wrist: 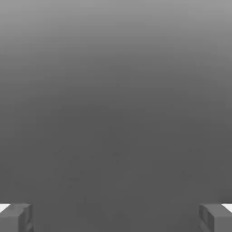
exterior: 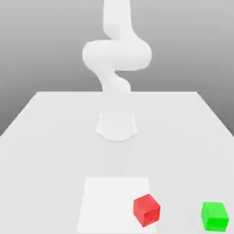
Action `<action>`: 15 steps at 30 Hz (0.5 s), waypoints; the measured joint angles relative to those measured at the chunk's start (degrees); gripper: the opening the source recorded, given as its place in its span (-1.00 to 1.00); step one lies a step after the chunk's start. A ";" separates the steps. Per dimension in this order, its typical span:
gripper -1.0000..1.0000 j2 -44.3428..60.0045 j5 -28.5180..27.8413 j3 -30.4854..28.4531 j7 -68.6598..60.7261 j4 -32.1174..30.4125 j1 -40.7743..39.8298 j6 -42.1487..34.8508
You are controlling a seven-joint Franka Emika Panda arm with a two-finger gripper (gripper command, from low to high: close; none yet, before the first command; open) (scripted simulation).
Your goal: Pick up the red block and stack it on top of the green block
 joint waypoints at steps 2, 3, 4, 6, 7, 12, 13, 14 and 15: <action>0.00 4.43 0.24 -0.29 -1.68 -1.09 1.06 1.85; 0.00 6.55 0.38 -0.42 -2.51 -1.62 1.57 2.75; 0.00 8.65 0.53 -0.52 -3.34 -2.14 2.04 3.64; 0.00 12.83 0.90 -0.57 -5.03 -3.18 2.81 5.39; 0.00 14.91 1.04 -0.64 -5.84 -3.70 3.25 6.27; 0.00 25.30 1.67 -0.54 -9.84 -6.27 5.06 10.64; 0.00 27.38 1.75 -0.45 -10.61 -6.79 5.36 11.51; 0.00 29.46 1.75 -0.44 -11.31 -7.30 5.73 12.37; 0.00 31.53 1.78 -0.31 -12.05 -7.82 5.98 13.25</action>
